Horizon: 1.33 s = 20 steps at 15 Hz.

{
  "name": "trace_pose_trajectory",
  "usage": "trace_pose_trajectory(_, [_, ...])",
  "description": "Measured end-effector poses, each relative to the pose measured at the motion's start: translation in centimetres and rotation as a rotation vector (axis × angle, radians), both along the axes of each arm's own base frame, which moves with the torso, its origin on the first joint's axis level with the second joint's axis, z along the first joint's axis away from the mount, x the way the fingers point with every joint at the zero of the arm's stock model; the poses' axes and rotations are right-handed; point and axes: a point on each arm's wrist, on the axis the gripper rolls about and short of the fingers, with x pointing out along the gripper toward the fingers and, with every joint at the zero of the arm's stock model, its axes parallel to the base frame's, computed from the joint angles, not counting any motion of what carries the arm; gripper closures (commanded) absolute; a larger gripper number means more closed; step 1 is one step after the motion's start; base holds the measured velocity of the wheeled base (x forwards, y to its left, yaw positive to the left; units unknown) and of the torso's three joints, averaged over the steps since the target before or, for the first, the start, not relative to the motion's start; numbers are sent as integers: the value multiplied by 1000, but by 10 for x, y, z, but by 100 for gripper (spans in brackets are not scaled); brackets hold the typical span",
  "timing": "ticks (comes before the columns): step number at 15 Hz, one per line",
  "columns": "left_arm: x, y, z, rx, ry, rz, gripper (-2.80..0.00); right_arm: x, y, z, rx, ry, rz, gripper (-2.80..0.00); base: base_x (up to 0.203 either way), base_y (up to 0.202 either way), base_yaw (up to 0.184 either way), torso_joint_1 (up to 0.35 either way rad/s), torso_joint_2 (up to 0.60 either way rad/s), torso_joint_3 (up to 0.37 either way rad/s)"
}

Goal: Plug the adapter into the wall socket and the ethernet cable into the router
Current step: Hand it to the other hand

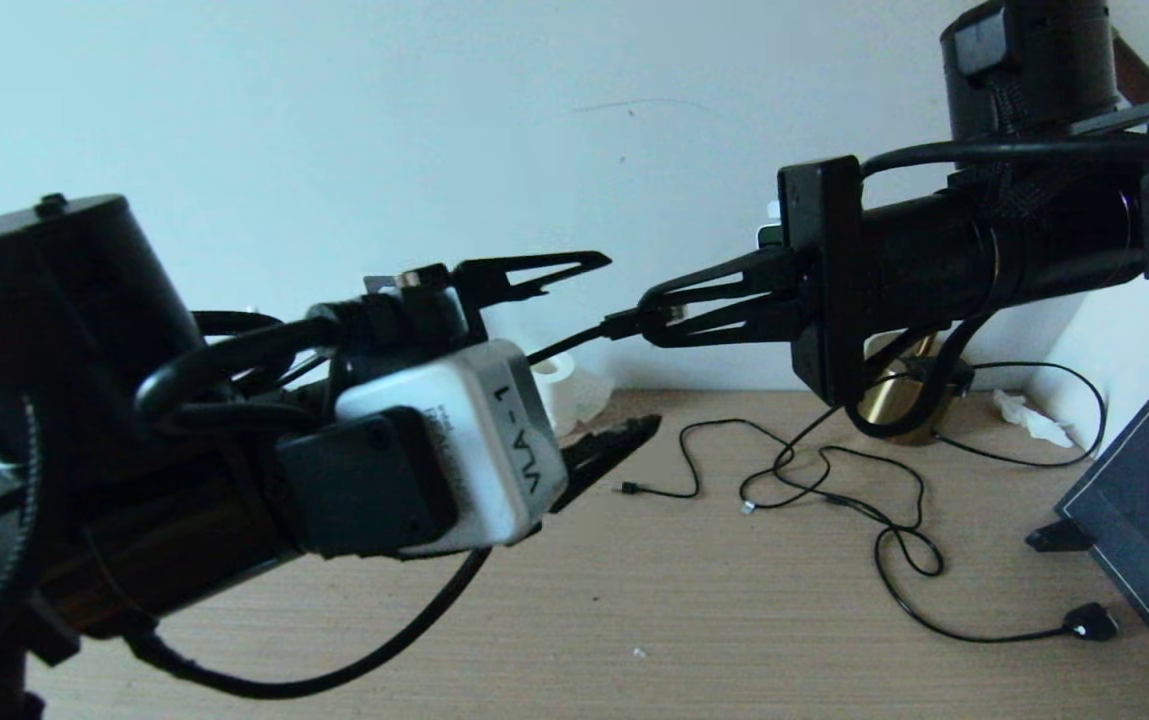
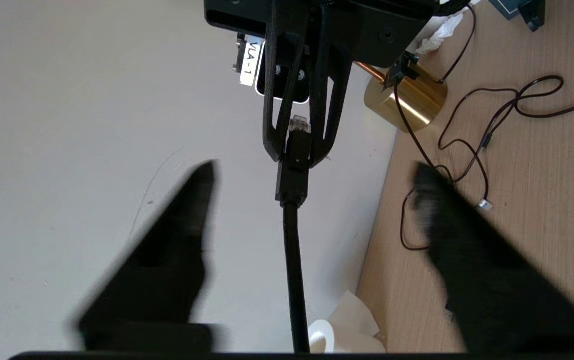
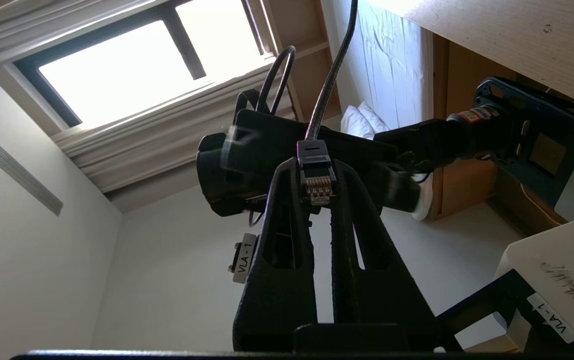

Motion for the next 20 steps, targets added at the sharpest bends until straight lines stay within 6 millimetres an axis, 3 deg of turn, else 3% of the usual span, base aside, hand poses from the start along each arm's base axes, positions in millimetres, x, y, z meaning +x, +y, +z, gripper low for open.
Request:
trace_pose_trajectory(17, [0, 0, 2, -5, -3, 2, 0, -1, 1, 0, -1, 1, 3, 0, 0, 0, 0, 0, 0, 0])
trace_pose_trajectory(18, [0, 0, 2, -6, -3, 3, -280, -1, 1, -1, -1, 1, 3, 0, 0, 0, 0, 0, 0, 0])
trace_pose_trajectory(20, [-1, 1, 1, -6, 0, 4, -280, -1, 1, -1, -1, 2, 3, 0, 0, 0, 0, 0, 0, 0])
